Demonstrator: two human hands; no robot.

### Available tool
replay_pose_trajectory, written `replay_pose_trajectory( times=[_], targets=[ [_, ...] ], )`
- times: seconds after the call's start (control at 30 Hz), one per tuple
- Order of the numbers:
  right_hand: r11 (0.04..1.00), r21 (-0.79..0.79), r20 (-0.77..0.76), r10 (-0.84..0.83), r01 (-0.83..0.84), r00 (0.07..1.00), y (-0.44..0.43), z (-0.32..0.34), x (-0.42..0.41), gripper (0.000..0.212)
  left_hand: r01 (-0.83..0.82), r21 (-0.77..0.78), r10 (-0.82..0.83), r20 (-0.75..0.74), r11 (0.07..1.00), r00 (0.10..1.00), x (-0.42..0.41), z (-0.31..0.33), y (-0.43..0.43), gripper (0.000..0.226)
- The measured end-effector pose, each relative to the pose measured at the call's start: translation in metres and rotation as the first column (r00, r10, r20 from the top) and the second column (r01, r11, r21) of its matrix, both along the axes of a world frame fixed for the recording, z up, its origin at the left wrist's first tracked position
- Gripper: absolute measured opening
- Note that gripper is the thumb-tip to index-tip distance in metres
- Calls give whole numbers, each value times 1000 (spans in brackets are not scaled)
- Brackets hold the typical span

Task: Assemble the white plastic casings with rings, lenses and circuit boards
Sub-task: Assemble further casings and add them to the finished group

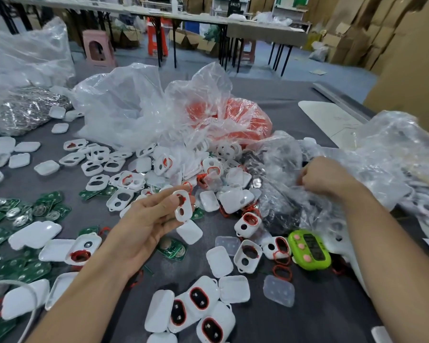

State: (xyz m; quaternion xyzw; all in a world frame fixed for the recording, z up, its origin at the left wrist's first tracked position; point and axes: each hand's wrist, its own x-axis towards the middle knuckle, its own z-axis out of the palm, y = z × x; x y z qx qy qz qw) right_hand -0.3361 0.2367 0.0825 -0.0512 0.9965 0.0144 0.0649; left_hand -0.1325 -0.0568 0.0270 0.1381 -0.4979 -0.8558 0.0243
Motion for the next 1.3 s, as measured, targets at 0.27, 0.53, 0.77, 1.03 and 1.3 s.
replay_pose_trajectory(
  times=[0.27, 0.53, 0.77, 1.03, 1.3],
  targets=[
    [777, -624, 185, 243, -78, 952, -18, -3, 11, 79, 12, -1, -12, -1, 1000, 1000, 1, 0, -1, 35],
    [994, -71, 34, 90, -88, 995, -24, -12, 12, 16, 38, -16, -38, -8, 999, 999, 0, -1, -1, 35],
    [987, -116, -65, 107, -114, 992, -35, -8, 20, 23, 45, -16, -45, -5, 999, 999, 0, -2, -2, 36],
    [850, -477, -537, -82, -222, 840, -27, 41, 46, 10, 49, -3, -49, -9, 999, 999, 0, -3, 0, 37],
    [56, -994, 99, 147, 92, 984, -105, 4, 118, 7, 186, -18, -187, -19, 982, 982, 1, -4, 4, 33]
  ],
)
